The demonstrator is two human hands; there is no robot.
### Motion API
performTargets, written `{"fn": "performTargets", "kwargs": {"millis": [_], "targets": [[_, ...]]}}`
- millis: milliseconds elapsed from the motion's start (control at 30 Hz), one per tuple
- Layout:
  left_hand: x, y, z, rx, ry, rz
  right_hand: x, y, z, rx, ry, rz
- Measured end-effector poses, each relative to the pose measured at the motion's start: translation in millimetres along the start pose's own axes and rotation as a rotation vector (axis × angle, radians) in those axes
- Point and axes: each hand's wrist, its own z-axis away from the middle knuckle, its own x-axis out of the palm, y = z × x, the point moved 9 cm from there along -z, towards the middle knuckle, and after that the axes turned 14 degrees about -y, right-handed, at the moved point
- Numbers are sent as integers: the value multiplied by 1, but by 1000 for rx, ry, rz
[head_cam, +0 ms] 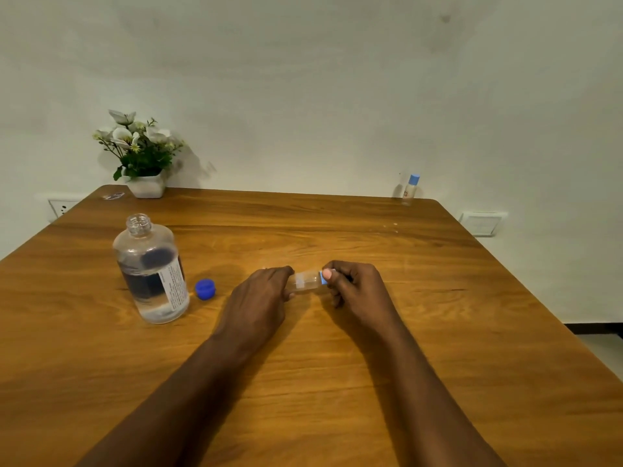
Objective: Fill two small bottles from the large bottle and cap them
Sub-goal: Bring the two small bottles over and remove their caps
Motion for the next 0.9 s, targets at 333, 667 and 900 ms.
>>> {"fn": "performTargets", "kwargs": {"millis": [333,667,900], "targets": [[-9,3,-4,41,53,105,-23,20,-1,123,119,-152],[-9,-2,-2,-6,42,77,-21,26,-2,139,110,-221],[-10,-1,0,-2,37,76,-16,26,-3,156,62,-225]]}}
